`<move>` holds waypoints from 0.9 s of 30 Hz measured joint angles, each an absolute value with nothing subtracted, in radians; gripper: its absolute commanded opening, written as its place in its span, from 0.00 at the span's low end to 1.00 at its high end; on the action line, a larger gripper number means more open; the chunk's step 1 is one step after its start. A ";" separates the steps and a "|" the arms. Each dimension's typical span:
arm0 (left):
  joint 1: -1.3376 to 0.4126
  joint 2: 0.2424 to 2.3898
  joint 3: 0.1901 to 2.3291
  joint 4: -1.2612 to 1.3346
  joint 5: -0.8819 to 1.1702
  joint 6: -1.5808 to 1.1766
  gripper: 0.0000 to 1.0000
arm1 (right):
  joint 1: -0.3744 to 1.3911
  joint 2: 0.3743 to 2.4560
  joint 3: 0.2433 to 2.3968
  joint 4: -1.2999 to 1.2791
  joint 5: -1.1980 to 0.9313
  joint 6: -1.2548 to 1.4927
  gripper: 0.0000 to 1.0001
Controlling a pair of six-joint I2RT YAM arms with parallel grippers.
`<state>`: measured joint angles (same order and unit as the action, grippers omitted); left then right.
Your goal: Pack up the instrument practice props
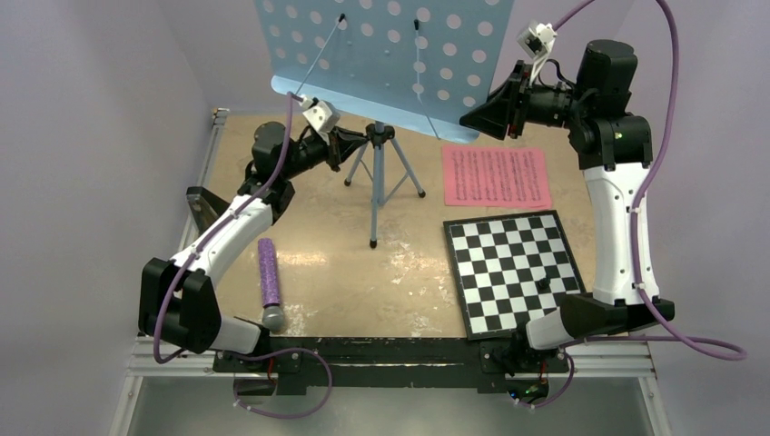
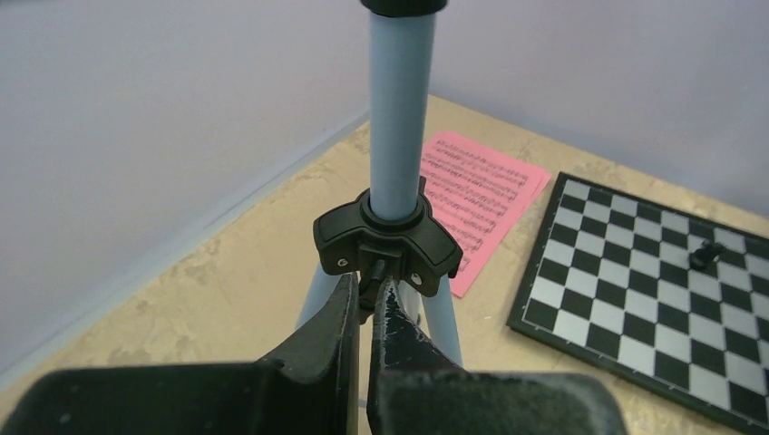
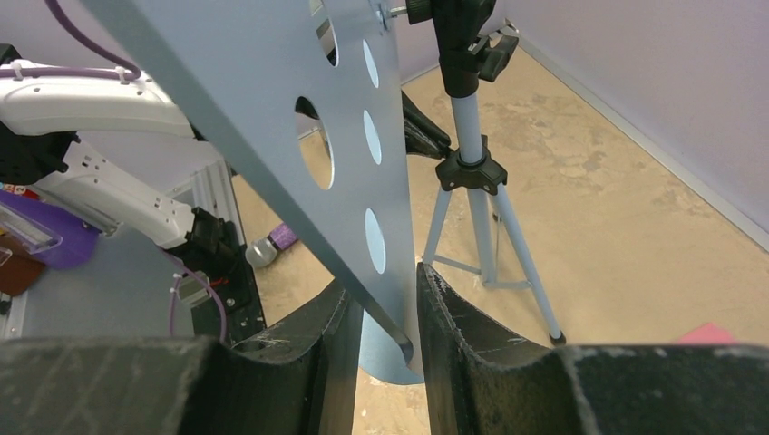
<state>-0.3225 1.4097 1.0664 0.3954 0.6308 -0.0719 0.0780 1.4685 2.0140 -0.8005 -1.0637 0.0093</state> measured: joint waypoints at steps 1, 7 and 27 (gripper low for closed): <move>-0.320 1.410 1.062 0.404 0.632 -0.107 0.00 | 0.078 1.468 2.014 -0.803 -1.063 0.005 0.33; -0.306 1.420 1.038 0.469 0.638 -0.287 0.00 | 0.081 1.469 2.014 -0.813 -1.060 -0.008 0.33; -0.255 1.480 1.043 0.588 0.735 -0.506 0.00 | 0.119 1.497 2.071 -0.845 -1.068 -0.015 0.34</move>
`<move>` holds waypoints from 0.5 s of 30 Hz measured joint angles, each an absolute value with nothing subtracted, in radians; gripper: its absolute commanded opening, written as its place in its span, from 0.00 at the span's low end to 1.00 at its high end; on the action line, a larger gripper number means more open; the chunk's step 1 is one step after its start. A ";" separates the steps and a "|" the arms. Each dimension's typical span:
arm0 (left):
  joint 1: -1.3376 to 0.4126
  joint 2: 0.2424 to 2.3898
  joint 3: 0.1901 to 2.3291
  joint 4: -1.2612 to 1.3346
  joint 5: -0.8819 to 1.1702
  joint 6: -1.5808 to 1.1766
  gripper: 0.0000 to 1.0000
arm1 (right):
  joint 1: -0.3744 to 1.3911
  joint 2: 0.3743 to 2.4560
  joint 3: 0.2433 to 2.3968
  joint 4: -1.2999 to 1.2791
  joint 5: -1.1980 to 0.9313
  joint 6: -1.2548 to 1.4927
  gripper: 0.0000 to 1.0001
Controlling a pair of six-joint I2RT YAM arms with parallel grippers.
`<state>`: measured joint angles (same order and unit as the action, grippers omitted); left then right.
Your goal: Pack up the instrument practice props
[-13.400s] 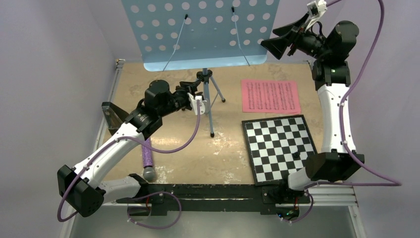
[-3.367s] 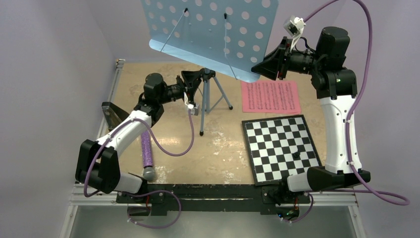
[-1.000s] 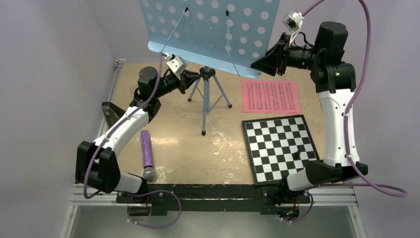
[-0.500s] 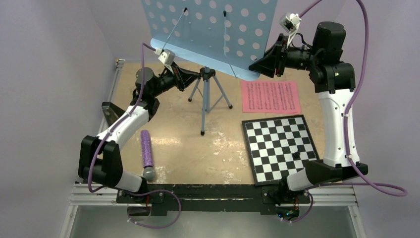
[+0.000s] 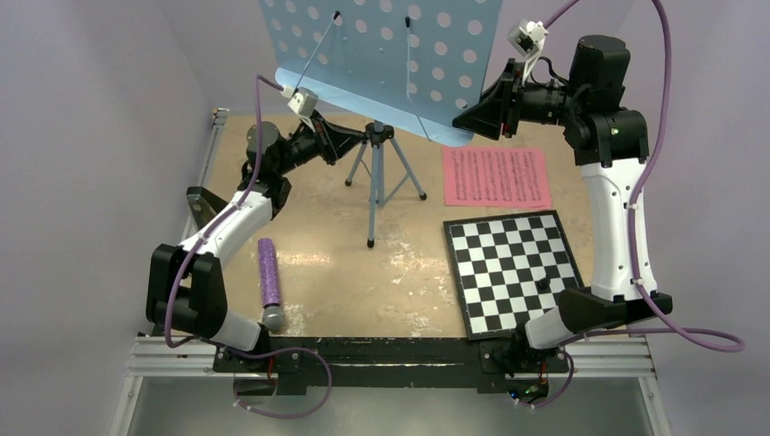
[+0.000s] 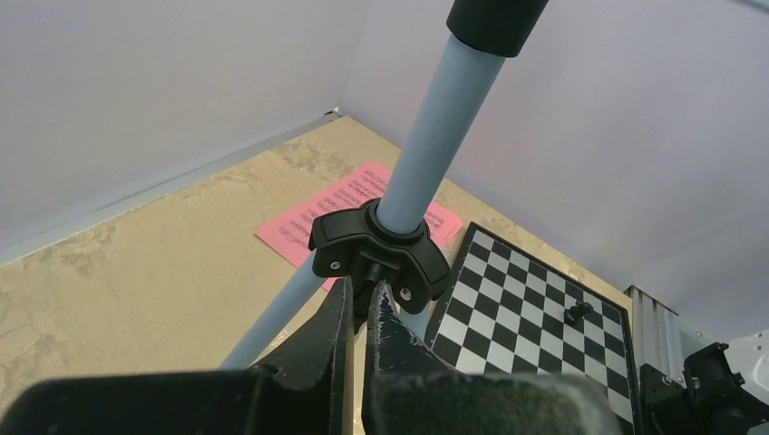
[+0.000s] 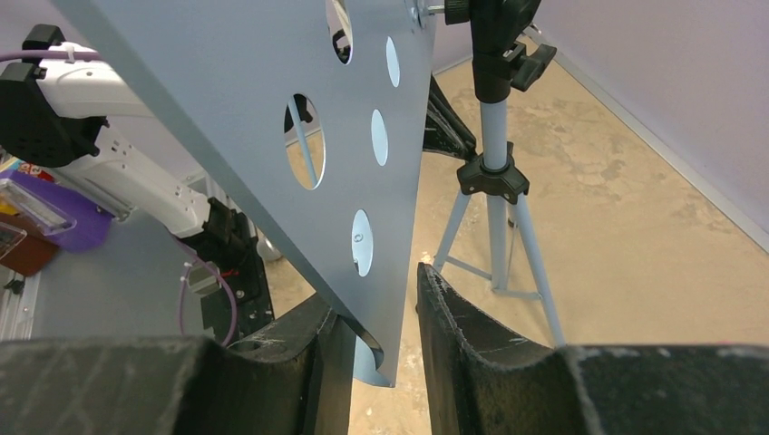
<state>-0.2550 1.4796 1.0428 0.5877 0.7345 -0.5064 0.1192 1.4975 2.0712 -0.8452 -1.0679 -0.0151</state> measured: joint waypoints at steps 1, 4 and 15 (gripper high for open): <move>-0.255 1.483 1.045 0.591 0.736 -0.509 0.00 | 0.119 1.501 2.078 -0.847 -1.067 -0.015 0.34; -0.252 1.486 1.048 0.594 0.737 -0.516 0.02 | 0.120 1.510 2.089 -0.848 -1.065 -0.015 0.34; -0.242 1.395 1.064 0.335 0.789 -0.410 0.55 | 0.126 1.511 2.094 -0.846 -1.060 -0.015 0.34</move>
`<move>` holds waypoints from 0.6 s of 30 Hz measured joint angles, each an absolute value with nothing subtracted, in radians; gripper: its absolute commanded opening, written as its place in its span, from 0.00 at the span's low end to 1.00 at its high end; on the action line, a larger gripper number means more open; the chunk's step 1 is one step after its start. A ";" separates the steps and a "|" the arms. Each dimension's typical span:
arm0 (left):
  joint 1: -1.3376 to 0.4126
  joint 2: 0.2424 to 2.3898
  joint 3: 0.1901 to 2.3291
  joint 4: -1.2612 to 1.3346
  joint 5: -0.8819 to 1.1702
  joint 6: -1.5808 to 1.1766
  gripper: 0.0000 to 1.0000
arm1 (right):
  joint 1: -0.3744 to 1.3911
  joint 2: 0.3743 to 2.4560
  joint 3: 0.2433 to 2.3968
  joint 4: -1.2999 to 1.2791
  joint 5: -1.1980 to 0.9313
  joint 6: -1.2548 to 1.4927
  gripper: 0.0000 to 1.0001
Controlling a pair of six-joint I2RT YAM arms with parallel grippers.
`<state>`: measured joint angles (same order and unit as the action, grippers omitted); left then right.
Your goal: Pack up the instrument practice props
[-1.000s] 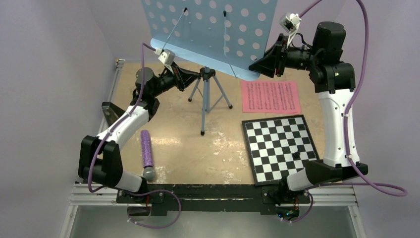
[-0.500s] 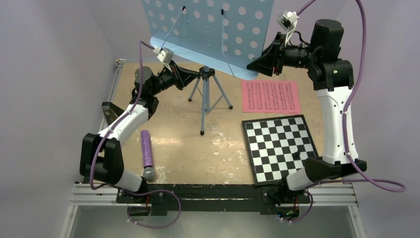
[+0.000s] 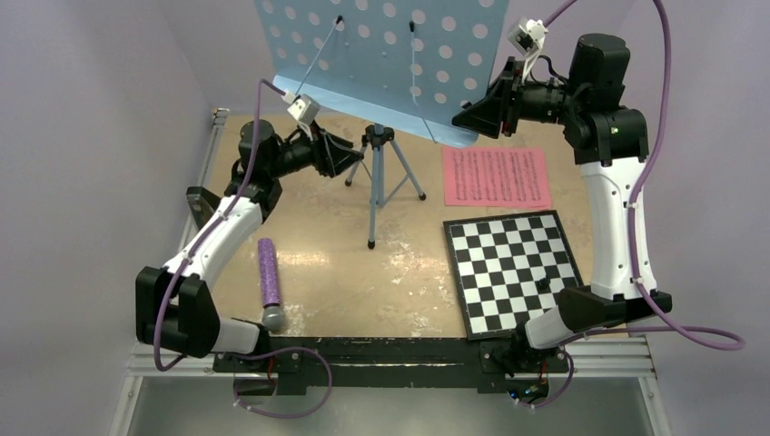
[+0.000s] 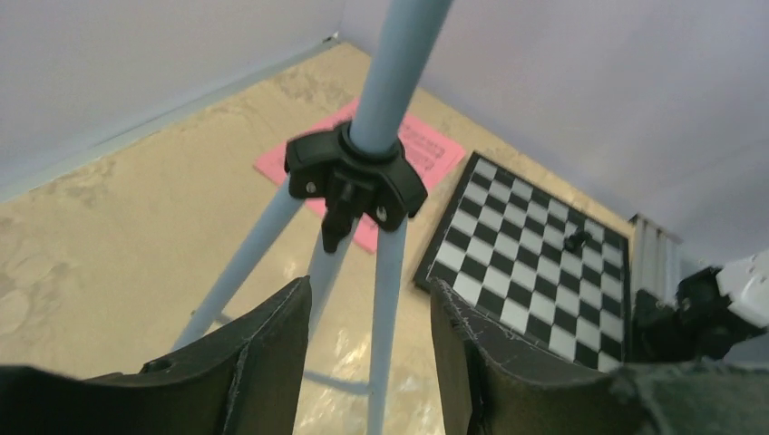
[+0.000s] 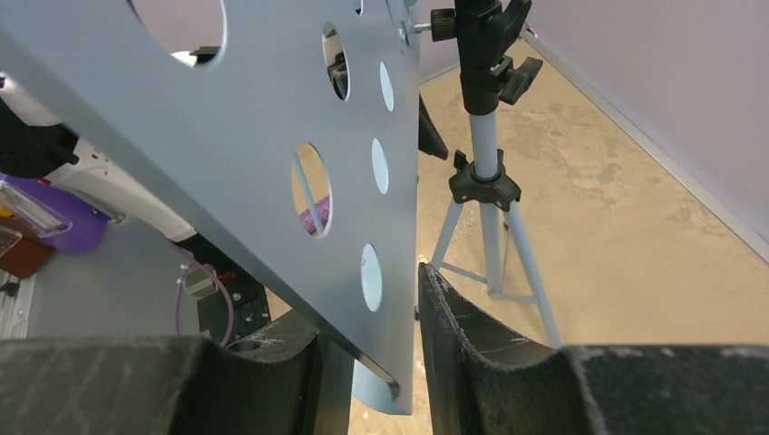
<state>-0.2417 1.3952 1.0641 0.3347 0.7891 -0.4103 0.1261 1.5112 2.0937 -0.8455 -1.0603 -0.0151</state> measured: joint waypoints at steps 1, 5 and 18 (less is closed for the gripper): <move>-0.236 1.375 1.065 0.278 0.794 -0.345 0.55 | 0.126 1.510 2.092 -0.845 -1.061 -0.015 0.34; -0.239 1.304 1.065 0.037 0.799 0.019 0.55 | 0.126 1.507 2.082 -0.837 -1.060 -0.015 0.33; -0.257 1.232 0.867 0.157 0.650 1.081 0.65 | 0.126 1.504 2.070 -0.791 -1.066 0.027 0.33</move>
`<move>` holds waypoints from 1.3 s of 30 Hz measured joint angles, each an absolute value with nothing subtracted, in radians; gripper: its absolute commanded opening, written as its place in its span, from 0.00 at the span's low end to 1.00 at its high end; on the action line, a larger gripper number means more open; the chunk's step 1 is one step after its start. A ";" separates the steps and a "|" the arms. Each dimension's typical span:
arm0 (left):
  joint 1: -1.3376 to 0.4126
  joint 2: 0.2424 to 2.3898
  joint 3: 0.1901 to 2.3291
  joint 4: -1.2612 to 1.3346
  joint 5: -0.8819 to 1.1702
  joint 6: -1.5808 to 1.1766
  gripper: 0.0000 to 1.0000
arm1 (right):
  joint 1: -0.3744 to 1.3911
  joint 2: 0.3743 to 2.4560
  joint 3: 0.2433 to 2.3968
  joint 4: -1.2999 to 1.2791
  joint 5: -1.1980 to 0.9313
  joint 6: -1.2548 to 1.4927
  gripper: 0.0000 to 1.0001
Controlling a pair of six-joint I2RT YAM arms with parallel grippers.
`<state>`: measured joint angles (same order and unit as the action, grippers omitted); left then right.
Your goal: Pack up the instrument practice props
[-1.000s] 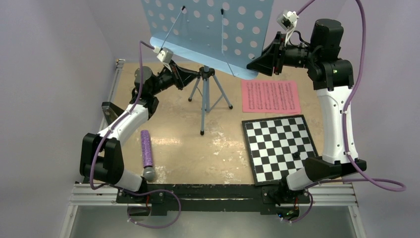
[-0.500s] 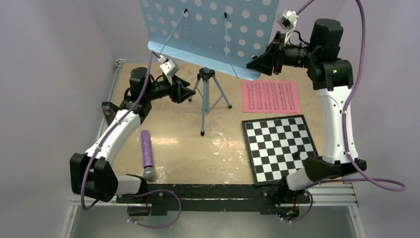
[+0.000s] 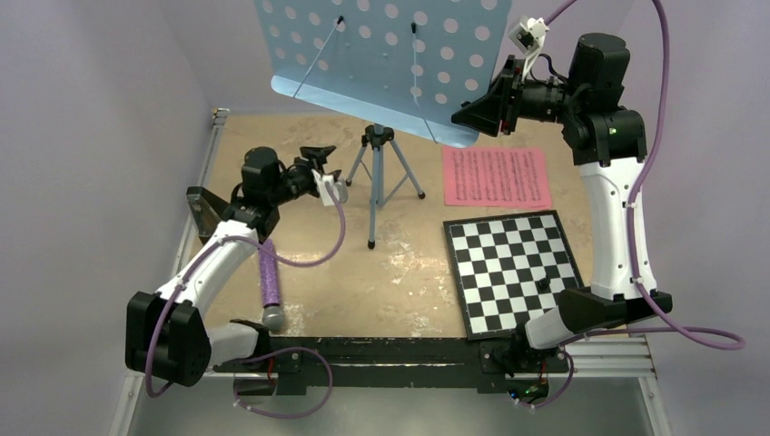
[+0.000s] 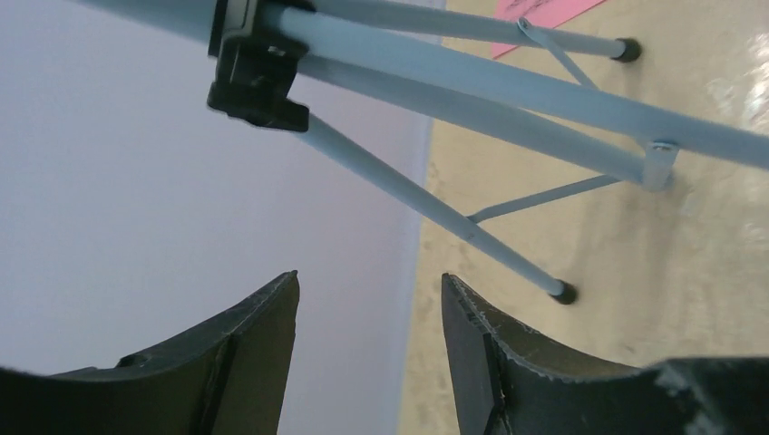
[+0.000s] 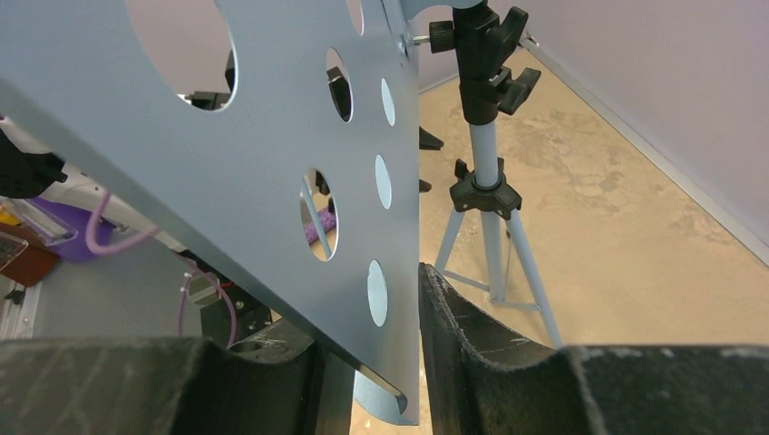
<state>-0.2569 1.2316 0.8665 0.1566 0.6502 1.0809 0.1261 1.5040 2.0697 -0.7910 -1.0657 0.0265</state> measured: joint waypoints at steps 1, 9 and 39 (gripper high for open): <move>-0.259 1.233 0.838 0.204 0.658 1.161 0.70 | 0.126 1.504 2.070 -0.789 -1.066 0.028 0.33; -0.310 1.385 0.792 0.679 0.738 1.521 0.78 | 0.126 1.504 2.070 -0.763 -1.081 0.050 0.33; -0.351 1.433 0.913 0.481 0.776 1.802 0.23 | 0.126 1.504 2.059 -0.739 -1.118 0.072 0.33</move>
<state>-0.3511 1.4330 0.9131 0.4812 0.7765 1.8023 0.1261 1.5043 2.0594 -0.7391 -1.1175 0.0719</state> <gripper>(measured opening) 0.407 0.331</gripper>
